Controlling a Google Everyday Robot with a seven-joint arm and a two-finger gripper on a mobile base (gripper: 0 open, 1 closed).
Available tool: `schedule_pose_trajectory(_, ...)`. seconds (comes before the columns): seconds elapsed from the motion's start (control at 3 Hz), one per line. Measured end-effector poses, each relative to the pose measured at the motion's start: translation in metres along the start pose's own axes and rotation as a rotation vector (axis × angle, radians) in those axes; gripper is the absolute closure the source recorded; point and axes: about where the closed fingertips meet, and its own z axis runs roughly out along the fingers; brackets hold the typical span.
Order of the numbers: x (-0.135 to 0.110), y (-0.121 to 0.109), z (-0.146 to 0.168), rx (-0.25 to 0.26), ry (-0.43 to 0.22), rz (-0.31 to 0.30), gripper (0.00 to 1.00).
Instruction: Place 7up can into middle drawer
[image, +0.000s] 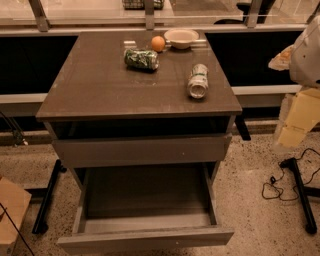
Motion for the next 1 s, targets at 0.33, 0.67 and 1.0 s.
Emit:
schedule_pose_trajectory(0.33,0.0,0.0,0.0,0.0,0.0,0.0,0.0)
schedule_pose_trajectory(0.67,-0.021,-0.016,0.017,0.003,-0.1,0.014,0.0)
schedule_pose_trajectory(1.0,-0.059,-0.047,0.045,-0.003,-0.241,0.041,0.0)
